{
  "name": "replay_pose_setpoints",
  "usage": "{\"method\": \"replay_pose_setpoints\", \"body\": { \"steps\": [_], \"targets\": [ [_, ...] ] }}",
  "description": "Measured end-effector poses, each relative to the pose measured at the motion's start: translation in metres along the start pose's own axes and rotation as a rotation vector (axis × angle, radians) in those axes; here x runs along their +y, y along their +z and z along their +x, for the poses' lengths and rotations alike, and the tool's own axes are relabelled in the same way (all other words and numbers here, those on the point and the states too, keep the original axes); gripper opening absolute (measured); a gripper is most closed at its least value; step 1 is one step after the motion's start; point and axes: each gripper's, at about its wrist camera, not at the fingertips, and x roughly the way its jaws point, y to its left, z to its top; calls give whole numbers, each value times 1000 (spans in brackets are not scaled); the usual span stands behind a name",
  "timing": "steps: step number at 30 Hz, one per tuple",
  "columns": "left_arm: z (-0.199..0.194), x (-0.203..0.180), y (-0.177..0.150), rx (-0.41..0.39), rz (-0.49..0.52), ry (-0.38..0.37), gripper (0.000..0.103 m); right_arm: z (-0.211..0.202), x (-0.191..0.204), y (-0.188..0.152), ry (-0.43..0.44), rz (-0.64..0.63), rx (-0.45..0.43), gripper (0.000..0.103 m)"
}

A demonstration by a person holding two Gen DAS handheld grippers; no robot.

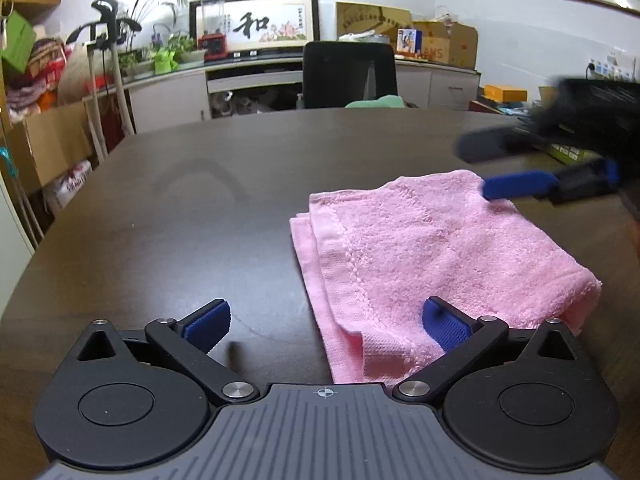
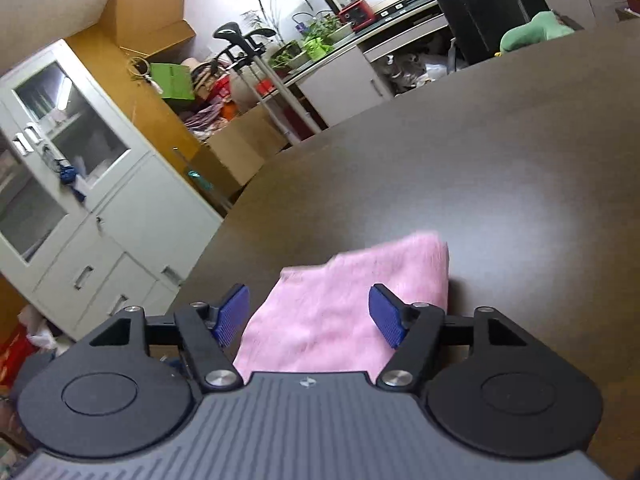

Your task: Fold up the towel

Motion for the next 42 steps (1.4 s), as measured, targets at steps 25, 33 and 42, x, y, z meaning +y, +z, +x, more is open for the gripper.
{"method": "replay_pose_setpoints", "body": {
  "steps": [25,33,42],
  "targets": [
    [-5,-3,-1,-11,26,56,103,-51,-7,-15,123,20,103,78],
    [-4,-2,0,-10,21,53,103,-17,-2,30,25,-33,48,78],
    [-6,-1,-1,-8,14,49,103,31,23,30,-129,-160,138,84]
  ]
}}
